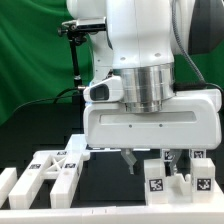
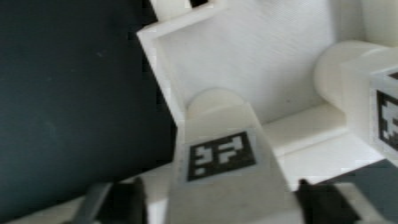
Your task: Assemble chair
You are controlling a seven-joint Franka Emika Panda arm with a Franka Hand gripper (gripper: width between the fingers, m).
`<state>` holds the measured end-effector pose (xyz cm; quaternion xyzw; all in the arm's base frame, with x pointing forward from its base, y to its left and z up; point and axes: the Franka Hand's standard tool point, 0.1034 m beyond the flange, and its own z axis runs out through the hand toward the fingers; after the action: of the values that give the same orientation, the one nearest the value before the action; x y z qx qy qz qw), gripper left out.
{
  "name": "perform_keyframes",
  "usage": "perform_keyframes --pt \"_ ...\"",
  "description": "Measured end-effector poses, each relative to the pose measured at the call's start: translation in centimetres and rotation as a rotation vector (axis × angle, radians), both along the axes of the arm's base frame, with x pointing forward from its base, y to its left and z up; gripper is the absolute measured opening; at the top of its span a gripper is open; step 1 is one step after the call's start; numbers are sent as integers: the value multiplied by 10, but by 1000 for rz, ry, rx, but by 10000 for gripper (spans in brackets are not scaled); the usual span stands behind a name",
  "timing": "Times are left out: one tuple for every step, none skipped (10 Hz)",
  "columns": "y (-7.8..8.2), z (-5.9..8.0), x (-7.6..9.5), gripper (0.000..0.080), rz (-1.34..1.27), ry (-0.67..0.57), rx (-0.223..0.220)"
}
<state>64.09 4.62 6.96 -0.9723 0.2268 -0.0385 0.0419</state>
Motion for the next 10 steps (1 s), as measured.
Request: perform_keyframes --pt "0 0 0 281 -62 3 6" --pt "0 0 0 285 -91 5 9" --pt "0 0 0 285 -199 12 19" --pt "3 0 1 285 -367 19 35" --pt "6 1 1 285 -591 33 53" --pt "9 2 2 285 -794 47 69" --pt "11 3 3 285 -936 54 91" --pt "12 3 3 285 -1072 64 117" --pt "12 3 4 285 -1212 68 145" --pt "10 1 2 286 -1275 75 147"
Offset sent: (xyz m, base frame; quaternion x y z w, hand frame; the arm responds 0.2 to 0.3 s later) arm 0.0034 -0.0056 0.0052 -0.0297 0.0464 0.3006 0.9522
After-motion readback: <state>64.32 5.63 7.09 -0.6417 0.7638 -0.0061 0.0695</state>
